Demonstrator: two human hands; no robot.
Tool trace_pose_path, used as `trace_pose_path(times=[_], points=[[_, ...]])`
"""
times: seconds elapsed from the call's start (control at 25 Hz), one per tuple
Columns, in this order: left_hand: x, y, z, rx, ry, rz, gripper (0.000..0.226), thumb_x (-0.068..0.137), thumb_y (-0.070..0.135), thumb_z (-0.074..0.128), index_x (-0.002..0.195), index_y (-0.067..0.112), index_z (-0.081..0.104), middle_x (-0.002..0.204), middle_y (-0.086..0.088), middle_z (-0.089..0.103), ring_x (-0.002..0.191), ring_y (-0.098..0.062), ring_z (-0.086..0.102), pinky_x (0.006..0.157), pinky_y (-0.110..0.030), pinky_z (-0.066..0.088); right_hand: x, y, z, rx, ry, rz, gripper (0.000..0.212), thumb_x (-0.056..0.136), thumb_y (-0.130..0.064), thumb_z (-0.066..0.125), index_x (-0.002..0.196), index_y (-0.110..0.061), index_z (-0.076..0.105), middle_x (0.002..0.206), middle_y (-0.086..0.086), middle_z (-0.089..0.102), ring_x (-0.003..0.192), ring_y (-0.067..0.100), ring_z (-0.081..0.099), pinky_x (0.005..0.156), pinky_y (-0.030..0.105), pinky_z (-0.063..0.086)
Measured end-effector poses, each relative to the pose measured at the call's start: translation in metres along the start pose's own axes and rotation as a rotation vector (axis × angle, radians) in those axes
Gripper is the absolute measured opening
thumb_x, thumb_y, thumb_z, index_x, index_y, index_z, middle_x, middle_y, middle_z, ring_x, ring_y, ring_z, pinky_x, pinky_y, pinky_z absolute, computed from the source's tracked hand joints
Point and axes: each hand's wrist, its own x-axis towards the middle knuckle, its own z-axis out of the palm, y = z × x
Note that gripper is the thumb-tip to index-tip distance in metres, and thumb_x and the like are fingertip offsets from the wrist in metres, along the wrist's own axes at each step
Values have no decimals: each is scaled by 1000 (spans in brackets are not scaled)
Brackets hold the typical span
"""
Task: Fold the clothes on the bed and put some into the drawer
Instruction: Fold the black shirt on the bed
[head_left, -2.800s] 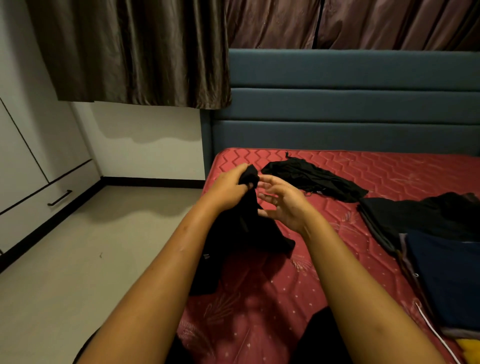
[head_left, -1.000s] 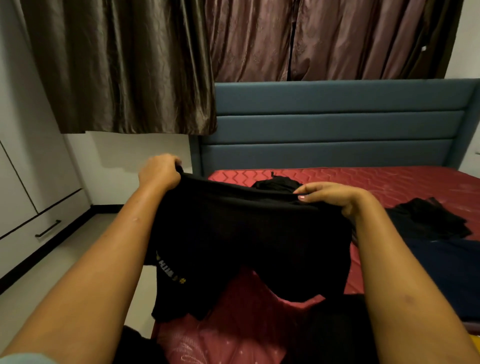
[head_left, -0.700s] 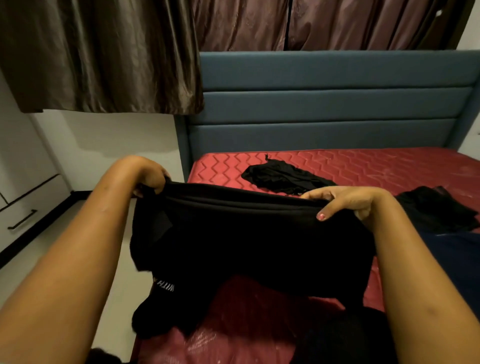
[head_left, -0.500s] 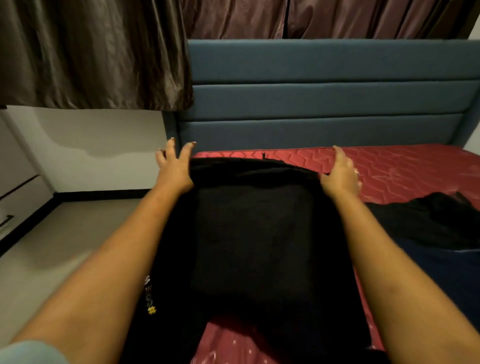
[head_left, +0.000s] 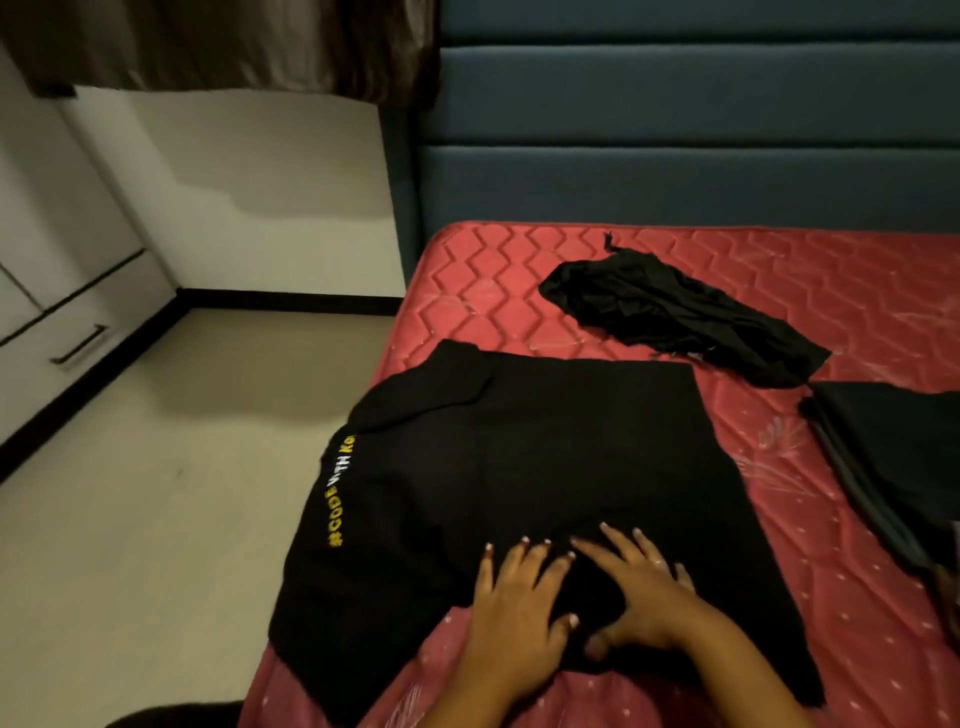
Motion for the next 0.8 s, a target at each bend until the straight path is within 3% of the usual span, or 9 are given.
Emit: trace_pose_path(times=[0.08,0.16,0.2,0.28,0.4,0.48,0.56,0.68,0.8], points=[[-26,-9,-4,14,-42,-12,68,72,80,40,123,39,57,126,11,59,120,-13,55,104,-52,21,-11,-9,9,-103,-108,38,128,61,-49,83,143,-56,-15,154,-12,-32,143,30,-27,110,67,-1],[-36,-19,-9,39,-81,-77,72,71,87,33,118,40,60,125,12,60,121,-15,54,103,-63,22,-19,-16,26,-97,-81,50,118,70,-47,78,142,-58,-14,155,-13,-29,143,31,-26,109,68,-1],[-37,-21,-16,84,-59,-97,64,73,83,38,114,40,62,122,12,61,118,-17,56,105,-67,22,-23,-19,30,-81,-14,43,103,78,-44,71,142,-60,-8,158,-14,-21,146,30,-20,110,66,3],[-34,-18,-38,155,-5,-95,35,84,52,52,114,35,60,119,7,61,116,-21,56,110,-68,14,-37,-21,27,-93,175,51,72,92,-33,55,145,-56,13,160,-11,8,148,24,7,113,57,21],[-24,2,-72,-45,54,-118,29,94,16,38,120,22,52,113,-7,64,110,-27,56,116,-46,19,-59,-13,21,-169,398,150,53,95,-16,47,143,-35,36,141,-5,45,129,17,44,101,37,43],[-23,11,-81,-54,144,-114,25,97,20,37,114,17,54,108,-9,67,105,-30,59,103,-37,32,-73,-7,17,-263,515,221,47,95,-11,44,136,-35,46,130,-7,55,121,15,52,97,34,41],[-35,14,-86,46,145,-64,29,98,38,40,108,17,58,111,-8,66,107,-29,59,89,-36,38,-81,-1,12,-274,568,296,40,94,-12,41,121,-37,57,120,-10,63,115,12,56,94,33,36],[-56,5,-77,213,56,-52,39,89,54,51,108,21,60,112,-3,66,108,-24,59,87,-33,38,-92,12,14,-163,390,412,37,91,-15,42,115,-34,62,126,-6,61,120,16,53,103,37,27],[-85,1,-64,253,99,-109,37,64,28,77,98,21,64,94,-1,65,90,-25,64,77,-36,45,-94,35,20,-43,106,524,43,89,-22,46,130,-30,56,142,0,49,132,23,45,110,44,23]])
